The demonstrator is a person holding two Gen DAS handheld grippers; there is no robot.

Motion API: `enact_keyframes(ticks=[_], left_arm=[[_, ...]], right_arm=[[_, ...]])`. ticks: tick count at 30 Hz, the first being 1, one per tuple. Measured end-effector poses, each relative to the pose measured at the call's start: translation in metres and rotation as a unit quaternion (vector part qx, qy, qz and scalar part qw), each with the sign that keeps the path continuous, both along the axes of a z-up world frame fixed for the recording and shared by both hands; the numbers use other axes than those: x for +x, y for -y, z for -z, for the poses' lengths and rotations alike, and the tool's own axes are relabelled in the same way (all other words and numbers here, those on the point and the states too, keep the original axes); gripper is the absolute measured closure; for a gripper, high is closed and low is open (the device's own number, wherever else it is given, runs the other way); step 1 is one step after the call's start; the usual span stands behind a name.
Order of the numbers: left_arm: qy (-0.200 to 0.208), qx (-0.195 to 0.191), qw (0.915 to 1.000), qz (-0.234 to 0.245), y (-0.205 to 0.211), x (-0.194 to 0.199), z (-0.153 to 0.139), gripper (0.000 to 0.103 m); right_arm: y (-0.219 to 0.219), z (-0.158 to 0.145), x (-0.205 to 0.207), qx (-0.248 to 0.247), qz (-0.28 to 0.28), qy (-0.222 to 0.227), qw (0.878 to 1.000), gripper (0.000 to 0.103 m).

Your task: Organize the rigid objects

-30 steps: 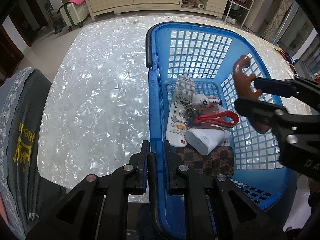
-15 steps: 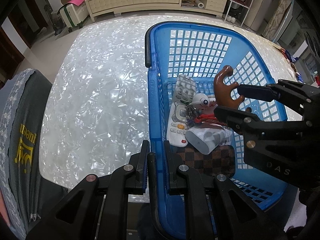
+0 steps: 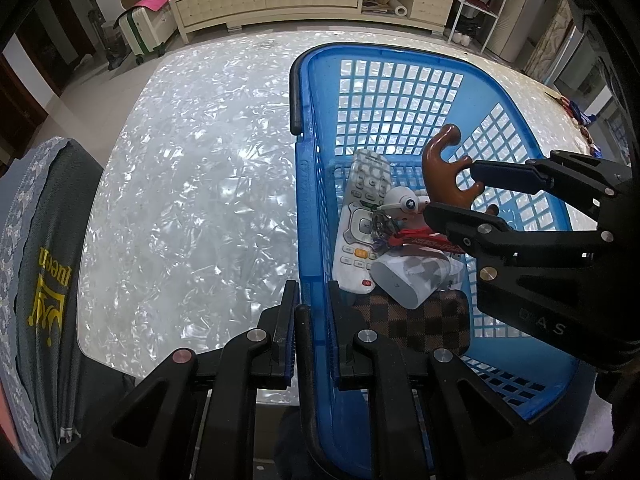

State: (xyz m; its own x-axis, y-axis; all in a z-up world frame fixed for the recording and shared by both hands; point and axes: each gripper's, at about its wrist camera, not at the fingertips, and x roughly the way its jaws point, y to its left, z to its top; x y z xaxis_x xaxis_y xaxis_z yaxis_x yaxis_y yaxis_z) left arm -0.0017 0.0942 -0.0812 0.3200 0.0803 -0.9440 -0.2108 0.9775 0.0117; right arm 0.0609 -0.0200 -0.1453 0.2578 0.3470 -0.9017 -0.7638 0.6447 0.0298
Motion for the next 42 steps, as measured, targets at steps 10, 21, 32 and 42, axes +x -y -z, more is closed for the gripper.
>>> enact_keyframes(ticks=[10, 21, 32, 42], left_arm=[[0.000, 0.000, 1.0000, 0.000, 0.000, 0.000, 0.000, 0.089], [0.000, -0.001, 1.0000, -0.001, 0.000, 0.001, -0.001, 0.089], [0.004, 0.004, 1.0000, -0.001, 0.001, -0.001, -0.004, 0.088], [0.040, 0.022, 0.9989, -0.011, 0.003, -0.001, -0.023, 0.041]], right_arm=[[-0.001, 0.002, 0.000, 0.000, 0.004, 0.006, 1.000, 0.053], [0.000, 0.001, 0.001, 0.014, -0.003, -0.005, 1.000, 0.016], [0.017, -0.014, -0.006, 0.035, 0.023, 0.043, 0.998, 0.000], [0.055, -0.026, 0.005, 0.070, 0.104, 0.053, 0.991, 0.000]])
